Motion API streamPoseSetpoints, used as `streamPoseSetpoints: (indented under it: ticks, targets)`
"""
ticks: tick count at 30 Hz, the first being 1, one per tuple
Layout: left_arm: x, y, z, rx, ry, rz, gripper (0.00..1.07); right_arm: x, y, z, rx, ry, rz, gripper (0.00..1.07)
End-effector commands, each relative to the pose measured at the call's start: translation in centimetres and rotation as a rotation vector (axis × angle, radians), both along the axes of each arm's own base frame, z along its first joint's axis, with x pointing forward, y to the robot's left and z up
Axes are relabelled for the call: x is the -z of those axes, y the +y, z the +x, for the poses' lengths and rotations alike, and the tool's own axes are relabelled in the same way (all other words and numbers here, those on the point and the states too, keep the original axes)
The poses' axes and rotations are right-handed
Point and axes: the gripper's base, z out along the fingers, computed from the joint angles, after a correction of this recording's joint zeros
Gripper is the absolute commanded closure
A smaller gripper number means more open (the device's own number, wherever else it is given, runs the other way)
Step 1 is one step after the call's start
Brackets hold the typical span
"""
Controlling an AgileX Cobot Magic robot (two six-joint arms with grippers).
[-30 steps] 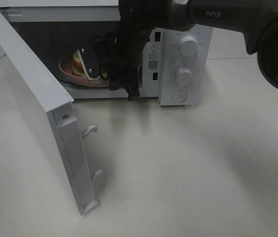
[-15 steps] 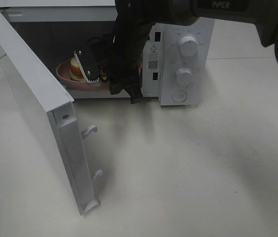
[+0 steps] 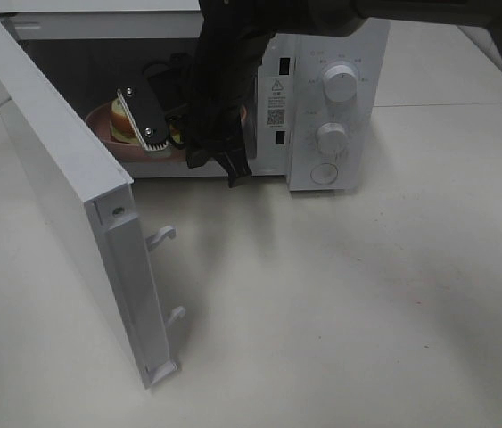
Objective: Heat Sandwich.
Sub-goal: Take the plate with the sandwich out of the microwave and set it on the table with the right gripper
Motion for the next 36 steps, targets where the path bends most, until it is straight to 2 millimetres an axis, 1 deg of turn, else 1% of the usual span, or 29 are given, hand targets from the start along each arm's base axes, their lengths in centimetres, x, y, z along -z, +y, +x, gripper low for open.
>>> streamPoseSetpoints:
  ticks: [1,2,4,6,8,10,12,14,17,19,20,21,22,24,29,30,31,34,36]
  targets:
    - [0.0,0.0,-0.2,0.001,-0.026,-0.007,0.3,-1.6,0.7,-0.8,-0.037,-0.042,0.023,1.07]
    - [0.0,0.0,-0.2,0.001,-0.026,-0.007,0.3,-1.9,1.1,-1.2,-0.051,-0.045,0.024,1.07]
    - [0.0,0.0,-0.2,0.001,-0.026,-0.007,0.3,-2.1,1.1,-1.3,-0.051,-0.048,0.027,1.07]
    - [0.0,0.0,-0.2,0.001,-0.026,-0.007,0.3,-2.4,1.4,-2.0,-0.065,-0.047,0.026,1.07]
    - [0.0,0.0,-0.2,-0.002,-0.026,-0.003,0.3,-2.4,1.4,-2.1,-0.069,-0.049,0.027,1.07]
    - [0.0,0.0,-0.2,-0.002,-0.026,-0.003,0.3,-2.5,1.5,-3.0,-0.091,-0.061,0.027,1.07]
    - [0.0,0.0,-0.2,-0.002,-0.026,-0.003,0.3,-2.4,1.5,-3.2,-0.096,-0.066,0.026,1.07]
    - [0.0,0.0,-0.2,-0.002,-0.026,-0.003,0.3,-2.3,0.9,-3.7,-0.098,-0.067,0.02,1.07]
    - [0.0,0.0,-0.2,-0.002,-0.026,-0.003,0.3,-2.3,0.8,-4.3,-0.104,-0.066,0.02,1.07]
    - [0.0,0.0,-0.2,-0.002,-0.026,-0.003,0.3,-2.8,0.5,-5.0,-0.113,-0.083,0.031,1.07]
    - [0.0,0.0,-0.2,-0.002,-0.026,-0.003,0.3,-2.8,0.5,-5.0,-0.113,-0.083,0.031,1.07]
    - [0.0,0.0,-0.2,-0.002,-0.026,-0.003,0.3,-3.1,0.7,-5.4,-0.123,-0.089,0.036,1.07]
    - [0.0,0.0,-0.2,-0.002,-0.026,-0.003,0.3,-3.3,0.5,-5.9,-0.135,-0.09,0.031,1.07]
    - [0.0,0.0,-0.2,-0.002,-0.026,-0.003,0.3,-3.3,0.4,-6.6,-0.148,-0.084,0.025,1.07]
    - [0.0,0.0,-0.2,-0.002,-0.026,-0.003,0.3,-3.3,0.3,-7.5,-0.162,-0.087,0.023,1.07]
    - [0.0,0.0,-0.2,-0.002,-0.026,-0.003,0.3,-3.5,0.1,-7.7,-0.163,-0.089,0.025,1.07]
    - [0.0,0.0,-0.2,-0.002,-0.026,-0.003,0.3,-3.6,0.0,-8.3,-0.173,-0.091,0.025,1.07]
    - [0.0,0.0,-0.2,-0.002,-0.026,-0.003,0.3,-3.7,-0.4,-8.7,-0.173,-0.085,0.02,1.07]
    - [0.0,0.0,-0.2,-0.002,-0.026,-0.003,0.3,-4.0,-1.0,-9.3,-0.175,-0.085,0.02,1.07]
